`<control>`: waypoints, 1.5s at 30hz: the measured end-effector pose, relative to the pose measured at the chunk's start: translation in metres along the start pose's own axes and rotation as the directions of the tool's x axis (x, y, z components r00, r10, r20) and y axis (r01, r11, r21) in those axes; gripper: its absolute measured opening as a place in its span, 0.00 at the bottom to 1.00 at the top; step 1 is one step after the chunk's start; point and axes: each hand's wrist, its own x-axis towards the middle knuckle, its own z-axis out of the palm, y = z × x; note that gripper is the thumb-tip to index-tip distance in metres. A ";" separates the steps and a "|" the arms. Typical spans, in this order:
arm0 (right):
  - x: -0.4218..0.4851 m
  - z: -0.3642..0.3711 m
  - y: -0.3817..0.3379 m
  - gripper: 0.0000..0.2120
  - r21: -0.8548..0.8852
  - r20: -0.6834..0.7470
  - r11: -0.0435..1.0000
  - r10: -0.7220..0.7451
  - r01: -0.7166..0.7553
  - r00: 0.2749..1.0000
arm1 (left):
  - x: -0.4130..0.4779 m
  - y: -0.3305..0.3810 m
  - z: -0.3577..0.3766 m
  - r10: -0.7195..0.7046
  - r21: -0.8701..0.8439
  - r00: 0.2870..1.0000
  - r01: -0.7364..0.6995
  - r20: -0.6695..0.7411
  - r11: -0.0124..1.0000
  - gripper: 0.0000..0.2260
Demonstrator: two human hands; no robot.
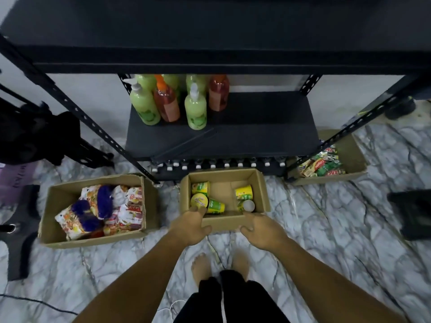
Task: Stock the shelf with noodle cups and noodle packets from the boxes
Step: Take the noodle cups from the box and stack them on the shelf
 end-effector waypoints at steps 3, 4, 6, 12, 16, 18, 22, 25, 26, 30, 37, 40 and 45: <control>0.052 0.012 0.028 0.28 0.002 -0.008 1.000 0.020 -0.020 1.000 | 0.046 -0.007 0.020 -0.020 -0.044 1.000 0.020 0.000 0.999 0.27; 0.069 0.017 0.036 0.28 -0.002 -0.015 1.000 0.030 -0.030 0.999 | 0.060 -0.010 0.026 -0.031 -0.051 0.999 0.030 -0.015 0.998 0.27; 0.099 0.027 0.050 0.29 0.003 -0.005 0.999 0.040 -0.040 0.999 | 0.083 -0.017 0.036 -0.054 -0.049 0.998 0.052 -0.040 0.997 0.27; 0.227 0.095 0.108 0.30 0.073 0.048 0.996 0.040 -0.044 0.998 | 0.201 -0.057 0.094 -0.125 -0.078 0.991 0.121 -0.049 0.990 0.24; 0.307 0.135 0.146 0.26 0.119 0.024 0.990 0.072 -0.074 0.997 | 0.283 -0.087 0.143 -0.141 -0.083 0.990 0.140 -0.002 0.987 0.24; 0.340 0.151 0.162 0.25 0.092 0.007 0.993 0.080 -0.080 0.997 | 0.318 -0.098 0.165 -0.122 -0.057 0.992 0.124 0.035 0.991 0.25; 0.398 0.174 0.190 0.24 0.013 -0.018 0.997 0.070 -0.070 0.997 | 0.384 -0.117 0.203 -0.005 0.172 1.000 0.005 -0.001 0.985 0.29; 0.433 0.194 0.211 0.28 -0.065 -0.018 0.993 0.095 -0.096 0.995 | 0.427 -0.124 0.222 0.070 0.400 0.997 -0.060 -0.011 0.914 0.32; 0.442 0.200 0.216 0.29 -0.103 -0.001 0.989 0.103 -0.102 0.995 | 0.439 -0.126 0.227 0.089 0.464 0.996 -0.079 0.000 0.882 0.33; 0.467 0.217 0.223 0.36 -0.273 0.026 0.955 0.128 -0.116 0.991 | 0.469 -0.136 0.245 0.085 0.608 0.994 -0.106 0.064 0.787 0.38; 0.463 0.223 0.221 0.34 -0.284 -0.067 0.951 0.106 -0.121 0.992 | 0.472 -0.139 0.254 0.082 0.681 0.993 -0.119 0.087 0.722 0.39; 0.453 0.209 0.218 0.31 -0.037 -0.108 0.989 0.141 -0.146 0.984 | 0.465 -0.137 0.254 0.123 0.615 0.991 -0.127 0.048 0.779 0.41; 0.453 0.207 0.218 0.31 0.306 -0.002 0.940 0.157 -0.149 0.988 | 0.444 -0.125 0.254 0.031 0.427 0.996 0.008 -0.084 0.904 0.47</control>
